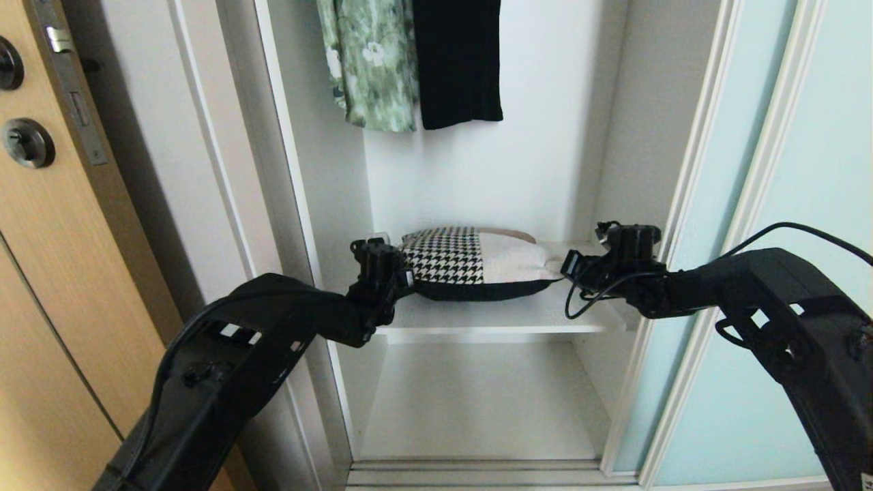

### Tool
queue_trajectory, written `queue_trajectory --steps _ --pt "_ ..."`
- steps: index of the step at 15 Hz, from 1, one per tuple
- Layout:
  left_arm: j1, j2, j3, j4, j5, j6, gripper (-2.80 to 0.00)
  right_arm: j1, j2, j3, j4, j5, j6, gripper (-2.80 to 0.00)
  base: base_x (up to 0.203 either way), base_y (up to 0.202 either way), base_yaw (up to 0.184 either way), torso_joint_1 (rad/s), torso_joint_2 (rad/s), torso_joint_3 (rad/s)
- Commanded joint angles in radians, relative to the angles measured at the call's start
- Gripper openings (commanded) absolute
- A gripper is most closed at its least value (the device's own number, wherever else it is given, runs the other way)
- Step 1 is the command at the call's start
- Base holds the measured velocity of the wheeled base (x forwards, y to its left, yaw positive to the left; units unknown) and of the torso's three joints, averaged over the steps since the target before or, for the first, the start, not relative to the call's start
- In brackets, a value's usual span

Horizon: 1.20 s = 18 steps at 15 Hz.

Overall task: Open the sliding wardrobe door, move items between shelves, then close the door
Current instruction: Place the pillow on the higher shelf

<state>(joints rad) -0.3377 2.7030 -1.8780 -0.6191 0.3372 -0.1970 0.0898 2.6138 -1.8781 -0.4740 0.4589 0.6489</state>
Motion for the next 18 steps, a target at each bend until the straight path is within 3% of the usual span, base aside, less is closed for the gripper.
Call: queue_trajectory --steps 1,5,6,11,15,18 --pt "0.0 0.052 -0.028 -0.003 0.005 0.001 -2.8 -0.001 0.045 -0.057 0.021 -0.006 0.002 -2.8 0.0 0.0 0.0 0.0 0.0 0.0" --pt "0.002 0.051 -0.055 0.021 0.005 -0.004 -2.8 -0.002 0.048 -0.061 0.025 -0.005 0.003 -2.8 0.0 0.0 0.0 0.0 0.0 0.0" --pt "0.002 0.047 -0.055 0.023 0.005 -0.004 0.0 -0.002 0.048 -0.061 0.025 -0.005 0.003 0.0 0.0 0.0 0.0 0.0 0.0 0.0" --pt "0.005 0.019 -0.028 -0.02 0.005 -0.01 0.0 -0.002 0.041 -0.045 0.004 -0.005 0.0 0.0 0.0 0.0 0.0 0.0 0.0 0.0" --pt "0.0 -0.062 0.175 -0.111 -0.011 0.001 0.0 -0.002 -0.01 0.068 -0.069 -0.005 -0.016 0.0 0.0 0.0 0.0 0.0 0.0 0.0" --pt "-0.01 -0.136 0.32 -0.165 -0.064 0.009 0.0 -0.002 -0.088 0.181 -0.103 -0.003 -0.021 0.0 0.0 0.0 0.0 0.0 0.0 0.0"
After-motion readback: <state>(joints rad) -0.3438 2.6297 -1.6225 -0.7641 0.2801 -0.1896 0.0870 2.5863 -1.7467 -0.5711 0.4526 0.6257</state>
